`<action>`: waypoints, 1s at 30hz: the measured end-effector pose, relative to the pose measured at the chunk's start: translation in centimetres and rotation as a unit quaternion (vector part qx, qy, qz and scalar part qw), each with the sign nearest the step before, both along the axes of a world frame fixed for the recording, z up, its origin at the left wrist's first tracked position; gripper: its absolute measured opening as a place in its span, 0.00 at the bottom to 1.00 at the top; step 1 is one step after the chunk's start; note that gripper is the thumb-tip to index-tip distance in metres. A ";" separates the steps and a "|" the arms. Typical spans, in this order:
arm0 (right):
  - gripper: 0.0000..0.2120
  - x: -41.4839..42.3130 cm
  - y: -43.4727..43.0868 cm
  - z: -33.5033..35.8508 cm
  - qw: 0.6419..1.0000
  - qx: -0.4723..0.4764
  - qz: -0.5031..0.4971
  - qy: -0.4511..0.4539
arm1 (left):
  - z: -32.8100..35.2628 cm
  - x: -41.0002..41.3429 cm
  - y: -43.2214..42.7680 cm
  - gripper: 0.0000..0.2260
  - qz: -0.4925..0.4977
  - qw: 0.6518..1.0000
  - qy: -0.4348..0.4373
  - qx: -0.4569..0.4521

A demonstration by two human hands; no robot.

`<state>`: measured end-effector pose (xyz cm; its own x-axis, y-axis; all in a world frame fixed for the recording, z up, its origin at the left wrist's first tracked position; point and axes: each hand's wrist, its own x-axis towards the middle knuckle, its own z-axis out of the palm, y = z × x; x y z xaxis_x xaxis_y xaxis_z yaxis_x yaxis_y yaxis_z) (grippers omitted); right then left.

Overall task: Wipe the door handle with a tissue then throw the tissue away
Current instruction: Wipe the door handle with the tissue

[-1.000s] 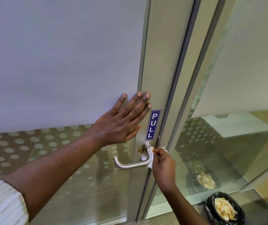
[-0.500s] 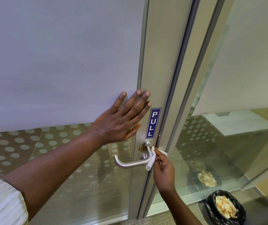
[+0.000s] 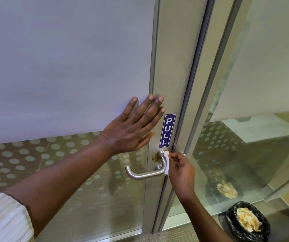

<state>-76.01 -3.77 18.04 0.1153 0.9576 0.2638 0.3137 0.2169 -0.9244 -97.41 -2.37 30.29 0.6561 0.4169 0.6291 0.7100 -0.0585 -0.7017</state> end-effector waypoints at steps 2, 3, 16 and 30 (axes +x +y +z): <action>0.06 -0.2 0.3 1.3 0.998 0.036 -0.010 -0.044 | 0.1 0.0 0.0 0.32 0.001 1.000 0.005 0.003; 0.06 -0.3 0.5 1.7 0.995 0.056 -0.014 -0.080 | 0.1 0.0 0.0 0.32 0.000 1.000 0.007 0.006; 0.14 -3.8 0.1 3.3 0.951 -0.009 -0.059 -0.302 | 0.3 0.0 -0.3 0.32 -0.001 1.000 0.004 0.010; 0.05 -1.2 -0.2 3.0 0.973 0.060 -0.058 -0.214 | 0.2 0.0 -0.3 0.32 -0.002 1.000 0.001 0.012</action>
